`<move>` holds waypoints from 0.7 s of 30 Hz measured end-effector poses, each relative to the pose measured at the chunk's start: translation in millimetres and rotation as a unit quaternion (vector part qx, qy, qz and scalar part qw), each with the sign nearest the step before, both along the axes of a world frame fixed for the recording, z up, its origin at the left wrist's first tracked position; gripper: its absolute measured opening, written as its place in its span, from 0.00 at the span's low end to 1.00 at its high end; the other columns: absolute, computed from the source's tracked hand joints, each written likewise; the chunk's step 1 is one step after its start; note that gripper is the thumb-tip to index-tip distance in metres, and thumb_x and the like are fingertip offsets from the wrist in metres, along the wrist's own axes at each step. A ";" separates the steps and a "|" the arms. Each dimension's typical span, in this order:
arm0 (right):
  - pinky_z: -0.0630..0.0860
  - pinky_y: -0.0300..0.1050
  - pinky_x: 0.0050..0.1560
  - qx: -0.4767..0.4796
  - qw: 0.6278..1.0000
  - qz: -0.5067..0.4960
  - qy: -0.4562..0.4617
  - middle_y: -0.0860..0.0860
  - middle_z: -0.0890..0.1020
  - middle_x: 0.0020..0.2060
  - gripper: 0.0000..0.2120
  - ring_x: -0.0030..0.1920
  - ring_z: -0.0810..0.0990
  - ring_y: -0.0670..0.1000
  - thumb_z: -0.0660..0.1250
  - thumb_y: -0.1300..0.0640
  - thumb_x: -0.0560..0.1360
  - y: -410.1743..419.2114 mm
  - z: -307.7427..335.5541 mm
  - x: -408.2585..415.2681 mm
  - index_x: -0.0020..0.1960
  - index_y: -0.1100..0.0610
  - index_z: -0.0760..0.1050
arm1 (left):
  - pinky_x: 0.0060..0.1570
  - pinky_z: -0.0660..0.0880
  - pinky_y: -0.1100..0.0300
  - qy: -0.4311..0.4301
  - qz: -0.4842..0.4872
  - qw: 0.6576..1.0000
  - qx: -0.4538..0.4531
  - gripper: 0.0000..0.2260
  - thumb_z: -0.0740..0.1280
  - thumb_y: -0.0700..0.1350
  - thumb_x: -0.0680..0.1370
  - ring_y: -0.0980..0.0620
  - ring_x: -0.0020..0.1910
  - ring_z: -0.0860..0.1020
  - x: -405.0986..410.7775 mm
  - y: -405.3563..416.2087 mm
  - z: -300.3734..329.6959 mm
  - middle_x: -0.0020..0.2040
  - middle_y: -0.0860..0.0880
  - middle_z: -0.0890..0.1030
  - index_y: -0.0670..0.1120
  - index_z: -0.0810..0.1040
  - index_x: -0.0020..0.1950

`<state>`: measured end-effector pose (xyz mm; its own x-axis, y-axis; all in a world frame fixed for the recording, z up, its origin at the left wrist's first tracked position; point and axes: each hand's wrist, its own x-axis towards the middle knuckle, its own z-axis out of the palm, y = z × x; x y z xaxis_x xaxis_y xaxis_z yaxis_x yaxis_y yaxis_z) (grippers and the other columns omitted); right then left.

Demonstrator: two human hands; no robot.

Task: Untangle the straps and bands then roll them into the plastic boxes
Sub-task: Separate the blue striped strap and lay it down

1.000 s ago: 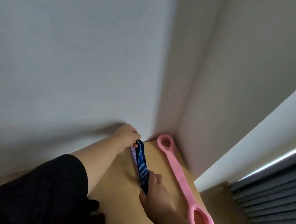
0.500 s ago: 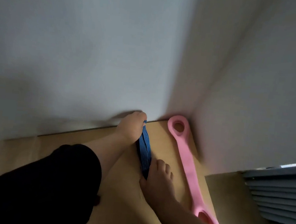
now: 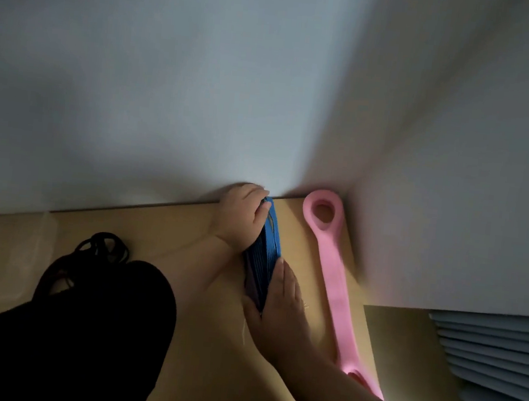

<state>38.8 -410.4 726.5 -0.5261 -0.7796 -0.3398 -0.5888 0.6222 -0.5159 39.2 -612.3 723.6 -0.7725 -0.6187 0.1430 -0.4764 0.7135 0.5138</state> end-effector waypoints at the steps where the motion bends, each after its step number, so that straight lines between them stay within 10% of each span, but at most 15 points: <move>1: 0.48 0.46 0.79 -0.010 1.000 0.002 -0.010 0.54 0.48 0.81 0.43 0.81 0.48 0.54 0.49 0.34 0.78 -1.0 -0.6 -0.5 0.81 0.57 0.38 | 0.68 0.64 0.58 0.010 0.023 0.998 0.050 0.17 0.60 0.46 0.81 0.46 0.65 0.74 3.3 5.4 4.0 0.63 0.45 0.79 0.41 0.78 0.65; 7: 0.48 0.45 0.80 -0.054 0.997 0.008 -0.046 0.54 0.46 0.82 0.39 0.81 0.47 0.52 0.57 0.45 0.82 -12.0 -4.0 -3.8 0.82 0.57 0.39 | 0.71 0.61 0.60 0.041 0.148 0.955 0.255 0.27 0.65 0.49 0.79 0.52 0.74 0.65 35.2 45.7 3.1 0.74 0.50 0.68 0.47 0.64 0.77; 13: 0.62 0.53 0.77 -0.077 0.994 0.028 -0.073 0.50 0.57 0.80 0.37 0.79 0.56 0.49 0.60 0.47 0.79 -23.4 -6.9 -5.8 0.82 0.52 0.46 | 0.65 0.72 0.51 0.008 0.147 0.960 0.237 0.29 0.68 0.49 0.73 0.54 0.63 0.70 31.6 48.5 4.9 0.64 0.52 0.73 0.50 0.66 0.74; 21: 0.74 0.54 0.67 -0.065 0.991 -0.022 -0.111 0.48 0.63 0.75 0.41 0.72 0.67 0.51 0.63 0.38 0.75 -14.1 -2.5 -11.6 0.81 0.49 0.48 | 0.75 0.61 0.48 -0.029 0.155 0.953 0.259 0.37 0.68 0.53 0.74 0.51 0.76 0.59 23.3 43.5 15.4 0.77 0.49 0.63 0.46 0.58 0.79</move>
<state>27.2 -424.5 724.0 -0.4833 -0.8029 -0.3490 -0.4260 0.5639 -0.7075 62.5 -568.8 738.9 -0.5384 -0.7946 -0.2806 -0.6618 0.1925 0.7246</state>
